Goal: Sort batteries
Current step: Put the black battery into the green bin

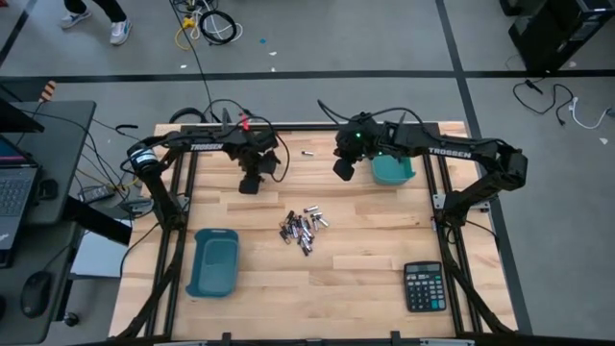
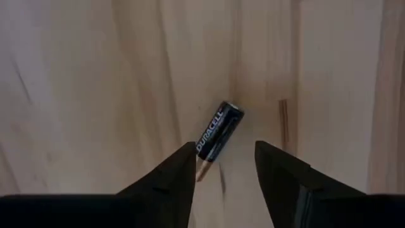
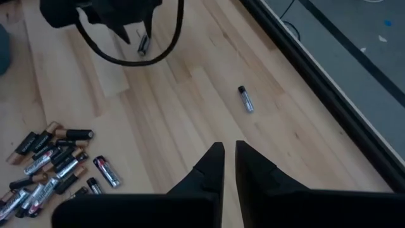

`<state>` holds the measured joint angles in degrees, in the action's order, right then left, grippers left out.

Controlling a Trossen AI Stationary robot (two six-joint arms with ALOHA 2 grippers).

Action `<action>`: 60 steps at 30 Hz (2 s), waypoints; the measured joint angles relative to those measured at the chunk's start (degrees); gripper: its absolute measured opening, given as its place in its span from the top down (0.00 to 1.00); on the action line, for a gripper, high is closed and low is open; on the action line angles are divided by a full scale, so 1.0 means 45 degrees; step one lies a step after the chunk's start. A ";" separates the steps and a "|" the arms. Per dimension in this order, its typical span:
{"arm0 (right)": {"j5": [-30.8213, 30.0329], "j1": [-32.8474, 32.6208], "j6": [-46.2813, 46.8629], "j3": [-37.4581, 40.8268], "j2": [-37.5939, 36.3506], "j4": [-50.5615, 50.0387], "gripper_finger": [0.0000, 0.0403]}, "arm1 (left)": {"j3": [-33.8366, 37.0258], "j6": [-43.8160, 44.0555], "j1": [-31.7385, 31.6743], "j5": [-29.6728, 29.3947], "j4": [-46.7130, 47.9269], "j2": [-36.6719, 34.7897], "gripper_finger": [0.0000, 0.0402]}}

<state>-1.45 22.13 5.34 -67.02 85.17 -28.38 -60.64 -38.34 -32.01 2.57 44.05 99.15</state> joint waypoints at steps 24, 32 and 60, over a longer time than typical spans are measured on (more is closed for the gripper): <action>0.0024 0.0000 0.0102 0.0461 0.0000 0.0779 0.93 | 0.1229 0.0891 -0.0087 -0.0246 -0.1820 -0.0034 0.96; 0.0024 0.0000 0.0102 0.0456 0.0000 0.2410 0.94 | 0.1293 0.0608 -0.0081 0.1087 -0.2410 -0.0597 0.96; -0.2770 -0.3672 -0.4222 0.3908 0.0005 1.4106 0.84 | 0.1244 0.0960 0.1218 0.7160 -1.0779 -0.3701 0.96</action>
<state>-13.92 5.60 -13.65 -49.44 85.19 35.10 -55.05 -34.02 -26.53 34.79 -4.46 82.50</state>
